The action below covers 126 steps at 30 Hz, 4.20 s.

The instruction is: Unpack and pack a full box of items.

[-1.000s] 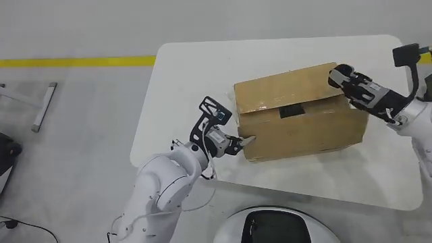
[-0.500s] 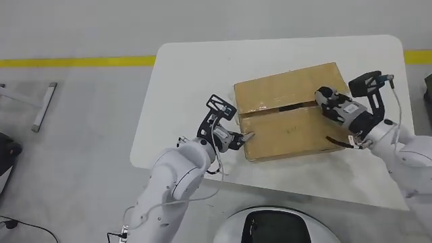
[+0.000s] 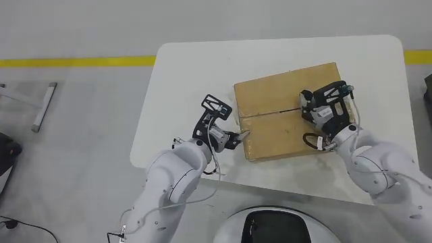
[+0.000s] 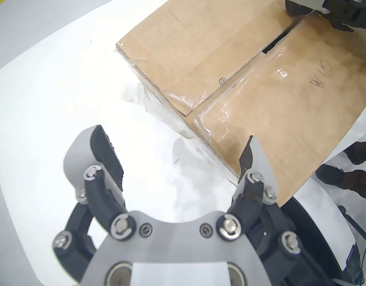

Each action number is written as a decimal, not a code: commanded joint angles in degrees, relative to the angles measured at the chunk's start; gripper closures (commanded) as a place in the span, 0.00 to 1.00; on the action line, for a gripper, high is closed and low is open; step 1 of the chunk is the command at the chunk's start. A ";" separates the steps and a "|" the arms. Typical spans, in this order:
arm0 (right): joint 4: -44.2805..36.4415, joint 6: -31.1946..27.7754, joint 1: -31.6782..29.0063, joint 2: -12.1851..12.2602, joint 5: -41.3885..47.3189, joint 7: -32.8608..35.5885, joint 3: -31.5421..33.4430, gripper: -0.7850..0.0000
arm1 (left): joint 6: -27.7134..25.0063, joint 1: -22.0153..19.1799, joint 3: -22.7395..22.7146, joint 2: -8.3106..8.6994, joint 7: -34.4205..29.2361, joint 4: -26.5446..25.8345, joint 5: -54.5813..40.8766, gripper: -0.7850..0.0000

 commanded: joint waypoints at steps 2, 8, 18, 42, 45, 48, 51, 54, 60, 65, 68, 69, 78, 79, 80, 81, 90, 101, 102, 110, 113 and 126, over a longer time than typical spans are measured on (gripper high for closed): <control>0.11 0.22 0.11 -0.25 -0.03 -0.21 -0.35 1.00 | -0.29 1.85 -1.50 0.33 0.46 -2.38 0.27 0.00; 0.49 0.26 0.51 -0.65 0.38 -0.16 -0.32 1.00 | -2.01 5.98 -4.47 1.34 0.95 -4.91 8.50 0.00; 0.98 -0.15 0.93 -1.18 0.67 1.00 0.00 1.00 | -6.42 8.26 -3.58 1.83 5.21 -4.44 12.94 0.00; 1.78 0.11 0.48 -2.39 1.87 3.39 0.16 1.00 | -4.19 4.49 4.52 1.20 17.40 5.11 29.52 0.00; 1.75 0.07 0.42 -2.51 1.81 3.53 0.25 1.00 | -3.93 3.58 5.31 1.08 17.96 6.40 32.33 0.00; 1.81 0.00 0.43 -2.63 2.12 3.68 0.53 1.00 | -2.32 3.13 5.92 0.73 18.87 6.74 31.83 0.00; 1.80 -0.20 0.49 -2.72 2.50 3.96 0.98 1.00 | -2.02 2.65 6.24 0.54 20.02 7.11 32.07 0.00; 1.72 -0.32 0.51 -2.83 2.80 4.04 1.26 1.00 | -0.98 2.57 6.18 0.36 21.50 7.26 31.86 0.00; 1.68 -0.47 0.50 -3.08 2.90 4.26 1.32 1.00 | 1.39 1.76 6.19 -0.10 21.86 7.78 32.15 0.00; 1.86 -0.65 0.54 -3.29 2.97 4.39 1.24 1.00 | 2.36 1.15 6.10 -0.41 22.88 8.08 32.32 0.00; 1.88 -0.74 0.56 -3.40 2.90 4.55 1.24 1.00 | 3.06 0.99 5.86 -0.57 23.51 8.26 32.27 0.00; 1.88 -0.77 0.58 -3.43 2.92 4.66 1.25 1.00 | 3.30 0.94 5.78 -0.63 23.74 8.31 32.24 0.00; 1.93 -1.01 0.55 -3.77 3.13 5.03 1.24 1.00 | 4.55 -0.11 5.79 -1.24 24.90 7.60 31.66 0.00; 1.84 -1.05 0.51 -3.81 3.20 5.04 1.25 1.00 | 4.50 -0.27 5.87 -1.32 24.80 7.40 31.56 0.00; 1.73 -1.07 0.46 -3.84 3.23 5.06 1.29 1.00 | 4.30 -0.47 6.04 -1.39 24.79 7.13 31.61 0.00; 1.59 -1.00 0.39 -3.88 3.31 5.05 1.37 1.00 | 4.08 -0.66 6.22 -1.45 24.82 6.97 31.82 0.00; -2.10 -0.05 -1.57 -3.85 6.26 4.37 6.59 1.00 | 2.72 -3.52 8.55 -2.31 23.74 7.50 33.12 0.00; -5.92 0.03 -8.88 -3.40 14.86 3.48 21.93 1.00 | 2.92 -9.95 13.78 -4.41 21.38 9.96 34.13 0.00; -5.77 0.04 -9.42 -3.39 15.71 3.28 23.30 1.00 | 2.90 -10.54 14.39 -4.65 21.20 10.30 34.13 0.00; -4.11 -1.87 -13.18 -3.41 20.51 2.93 29.93 1.00 | 3.82 -14.67 18.98 -6.69 20.15 13.83 34.29 0.00; -3.67 -3.02 -14.21 -3.40 21.21 3.02 31.43 1.00 | 4.75 -16.02 20.47 -7.53 19.23 15.23 34.61 0.00; 0.08 -7.68 -17.29 -3.26 24.15 3.48 37.99 1.00 | 9.27 -21.10 26.86 -11.81 18.27 22.25 34.34 0.00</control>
